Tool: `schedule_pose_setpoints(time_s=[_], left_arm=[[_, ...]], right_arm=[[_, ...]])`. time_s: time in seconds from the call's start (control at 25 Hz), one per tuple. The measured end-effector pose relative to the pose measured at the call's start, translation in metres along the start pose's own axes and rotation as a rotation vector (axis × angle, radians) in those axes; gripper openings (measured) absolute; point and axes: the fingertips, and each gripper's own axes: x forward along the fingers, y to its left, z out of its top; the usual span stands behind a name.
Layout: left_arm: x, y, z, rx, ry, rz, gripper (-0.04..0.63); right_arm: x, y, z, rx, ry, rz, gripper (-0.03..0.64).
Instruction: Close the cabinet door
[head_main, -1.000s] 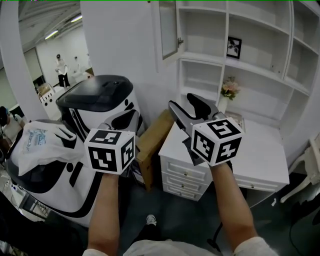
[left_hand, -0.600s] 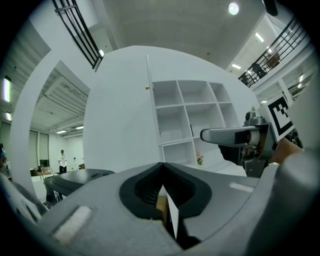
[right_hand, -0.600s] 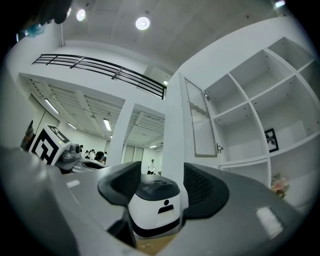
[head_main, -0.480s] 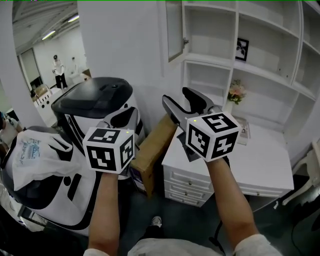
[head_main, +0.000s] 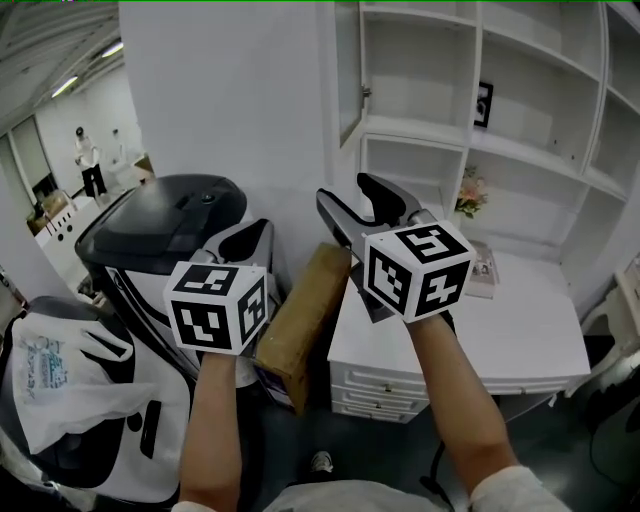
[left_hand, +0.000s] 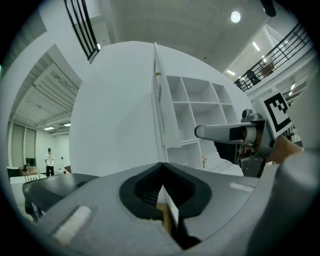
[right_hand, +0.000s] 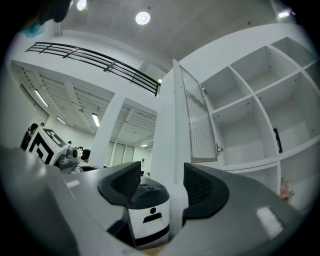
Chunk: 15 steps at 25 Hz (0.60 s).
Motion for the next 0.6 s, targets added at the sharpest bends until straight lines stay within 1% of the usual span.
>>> schedule_pose_setpoints(time_s=[0.2, 0.6], left_arm=[[0.028, 0.02, 0.002, -0.004, -0.006, -0.046, 0.0], [0.07, 0.046, -0.003, -0.011, -0.018, -0.129, 0.0]], right_arm=[[0.03, -0.014, -0.002, -0.005, 0.007, -0.05, 0.255], [0.072, -0.041, -0.007, 0.004, 0.011, -0.15, 0.254]])
